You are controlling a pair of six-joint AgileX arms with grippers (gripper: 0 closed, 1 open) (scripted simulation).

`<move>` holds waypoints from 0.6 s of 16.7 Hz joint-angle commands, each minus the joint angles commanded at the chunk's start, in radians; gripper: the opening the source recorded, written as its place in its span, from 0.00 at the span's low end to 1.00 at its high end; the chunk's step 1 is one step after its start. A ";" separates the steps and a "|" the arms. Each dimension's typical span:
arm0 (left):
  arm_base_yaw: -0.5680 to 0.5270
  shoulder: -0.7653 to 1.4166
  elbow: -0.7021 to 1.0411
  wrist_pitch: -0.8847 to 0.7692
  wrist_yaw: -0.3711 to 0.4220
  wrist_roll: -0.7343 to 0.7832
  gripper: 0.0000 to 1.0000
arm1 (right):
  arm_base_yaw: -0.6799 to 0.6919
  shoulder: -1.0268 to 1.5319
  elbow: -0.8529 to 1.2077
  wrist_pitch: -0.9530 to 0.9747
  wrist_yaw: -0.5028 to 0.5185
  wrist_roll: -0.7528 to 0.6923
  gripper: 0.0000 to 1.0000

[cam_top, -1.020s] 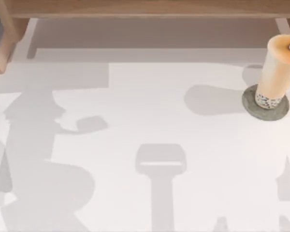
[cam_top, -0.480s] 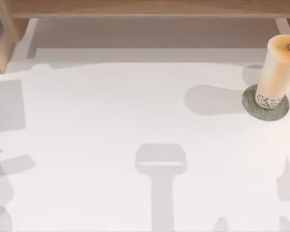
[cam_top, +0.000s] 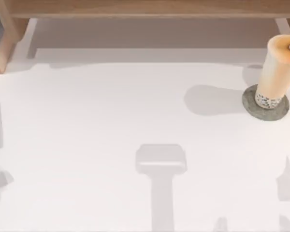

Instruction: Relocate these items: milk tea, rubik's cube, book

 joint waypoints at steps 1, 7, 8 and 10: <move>-0.001 0.001 -0.002 0.000 0.000 0.002 0.00 | 0.000 0.000 0.000 0.000 0.000 0.000 1.00; -0.001 0.001 0.009 0.007 -0.002 0.000 0.00 | 0.000 0.000 0.000 0.000 0.000 0.000 1.00; -0.006 0.010 0.010 0.010 -0.005 -0.002 0.00 | 0.000 0.000 0.000 0.000 0.000 0.000 1.00; -0.012 0.022 0.010 0.014 -0.009 -0.006 0.00 | 0.000 0.000 0.000 0.000 0.000 0.000 1.00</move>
